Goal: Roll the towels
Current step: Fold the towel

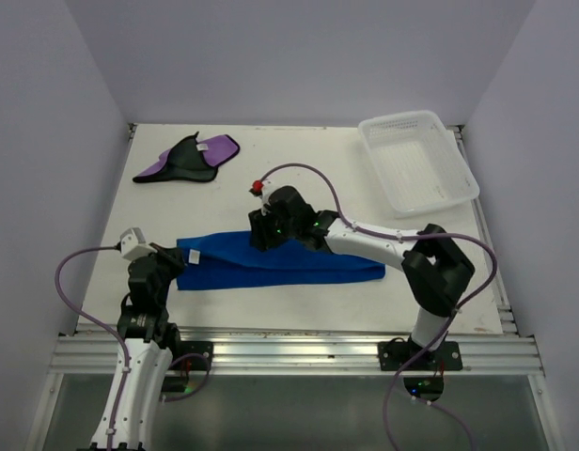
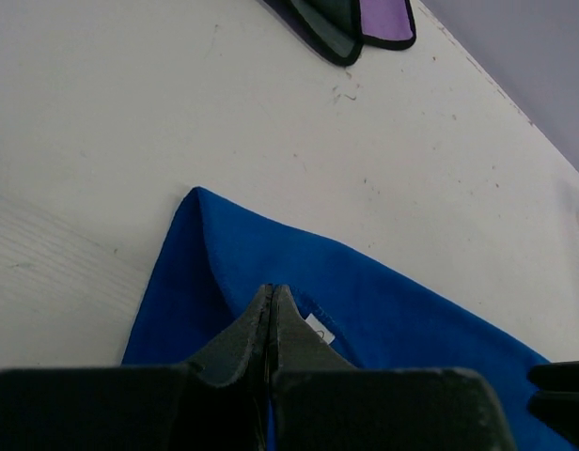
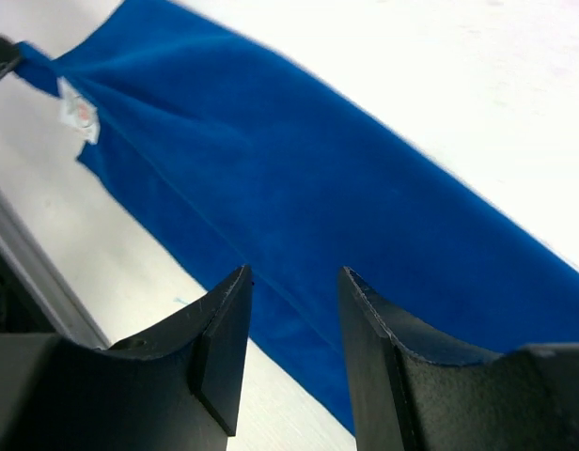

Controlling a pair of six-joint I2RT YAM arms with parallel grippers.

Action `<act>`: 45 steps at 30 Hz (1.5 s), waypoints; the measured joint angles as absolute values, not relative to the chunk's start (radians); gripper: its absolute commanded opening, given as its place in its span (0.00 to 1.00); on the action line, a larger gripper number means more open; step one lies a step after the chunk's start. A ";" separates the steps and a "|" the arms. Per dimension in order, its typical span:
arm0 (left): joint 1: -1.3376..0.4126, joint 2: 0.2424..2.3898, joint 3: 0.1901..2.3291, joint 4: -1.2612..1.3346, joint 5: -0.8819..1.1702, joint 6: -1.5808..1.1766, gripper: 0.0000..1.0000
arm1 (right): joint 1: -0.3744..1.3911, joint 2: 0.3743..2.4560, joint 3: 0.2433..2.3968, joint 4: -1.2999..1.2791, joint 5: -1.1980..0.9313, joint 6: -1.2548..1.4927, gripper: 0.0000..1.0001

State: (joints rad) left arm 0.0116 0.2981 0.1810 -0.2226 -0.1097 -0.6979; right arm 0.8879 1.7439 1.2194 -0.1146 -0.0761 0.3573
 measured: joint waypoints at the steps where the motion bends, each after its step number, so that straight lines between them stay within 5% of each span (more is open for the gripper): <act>1: 0.012 0.299 0.181 -0.228 -0.115 -0.700 0.02 | 0.899 1.770 1.229 -0.090 -0.098 0.357 0.45; 4: 0.012 0.302 0.181 -0.245 -0.135 -0.722 0.27 | 0.934 1.844 1.275 -0.054 -0.149 0.346 0.45; 8: 0.012 0.311 0.184 -0.274 -0.152 -0.742 0.38 | 0.965 1.919 1.342 -0.018 -0.191 0.330 0.44; 20: -0.012 0.413 0.352 -0.345 -0.164 -0.820 0.47 | 0.968 2.003 1.414 0.060 -0.258 0.319 0.42; 28: -0.014 0.845 0.831 -0.487 -0.162 -0.749 0.50 | 0.975 2.022 1.414 0.085 -0.292 0.254 0.43; 34: -0.014 0.889 1.069 -0.596 -0.261 -0.607 0.54 | 0.995 2.048 1.432 0.131 -0.305 0.203 0.53; 45: -0.028 0.680 0.895 -0.555 -0.448 -0.452 0.56 | 1.097 2.250 1.666 0.051 -0.269 0.067 0.57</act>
